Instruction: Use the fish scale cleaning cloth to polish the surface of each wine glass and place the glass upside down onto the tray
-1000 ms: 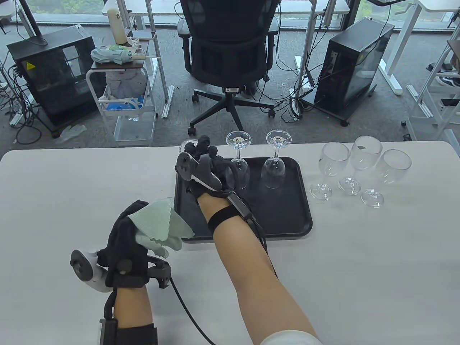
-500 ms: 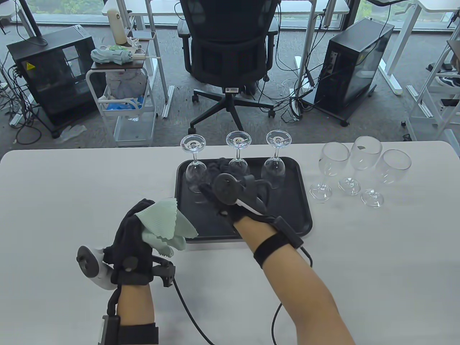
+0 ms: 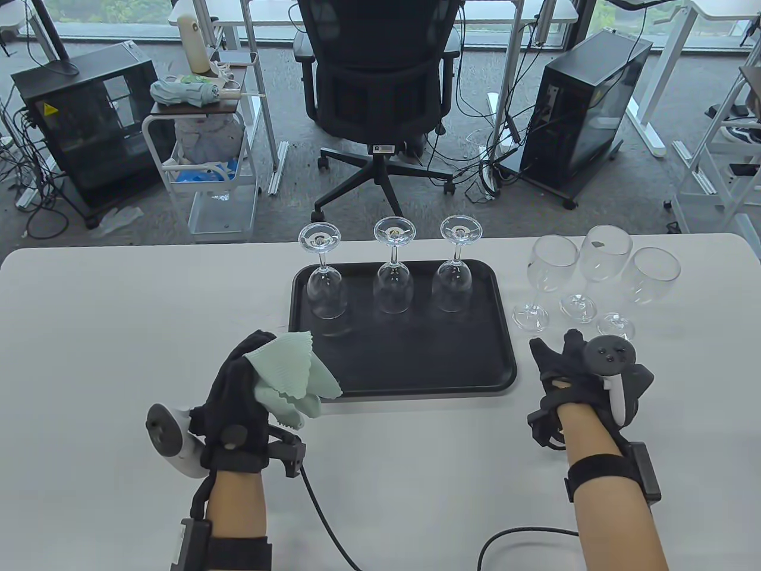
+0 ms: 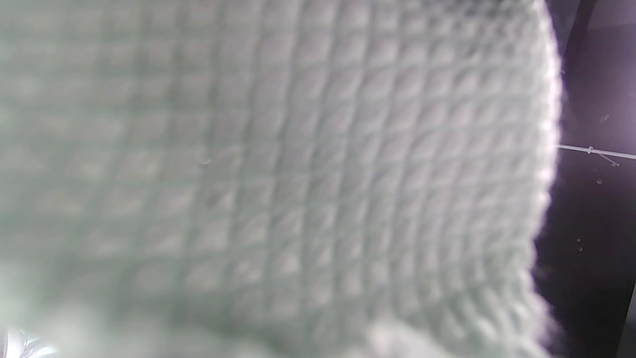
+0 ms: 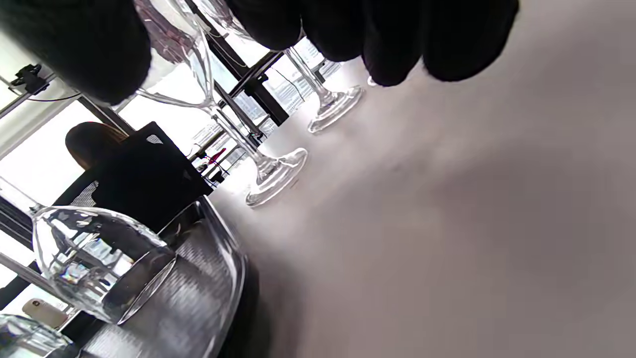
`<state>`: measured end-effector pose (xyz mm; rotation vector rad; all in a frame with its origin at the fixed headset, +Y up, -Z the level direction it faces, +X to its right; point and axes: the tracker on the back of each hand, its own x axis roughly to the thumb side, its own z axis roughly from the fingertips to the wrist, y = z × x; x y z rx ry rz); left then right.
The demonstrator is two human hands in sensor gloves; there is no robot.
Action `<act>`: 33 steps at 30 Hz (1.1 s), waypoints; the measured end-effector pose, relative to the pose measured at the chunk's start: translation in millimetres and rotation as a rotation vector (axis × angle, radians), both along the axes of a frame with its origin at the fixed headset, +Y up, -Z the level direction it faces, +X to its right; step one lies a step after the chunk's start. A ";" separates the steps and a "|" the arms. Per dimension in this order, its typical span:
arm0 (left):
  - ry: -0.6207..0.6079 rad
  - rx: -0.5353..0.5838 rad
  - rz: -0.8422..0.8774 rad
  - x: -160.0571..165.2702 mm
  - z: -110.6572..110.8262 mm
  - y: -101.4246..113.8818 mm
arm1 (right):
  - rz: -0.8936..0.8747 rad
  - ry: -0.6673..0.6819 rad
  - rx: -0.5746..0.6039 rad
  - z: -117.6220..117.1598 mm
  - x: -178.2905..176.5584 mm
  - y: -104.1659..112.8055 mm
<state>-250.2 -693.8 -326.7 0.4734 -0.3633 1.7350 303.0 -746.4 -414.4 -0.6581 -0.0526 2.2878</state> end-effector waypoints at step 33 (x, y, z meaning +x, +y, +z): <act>-0.015 -0.018 -0.015 0.3 -2.9 0.7 | -0.174 -0.182 0.045 -68.8 -8.1 -2.1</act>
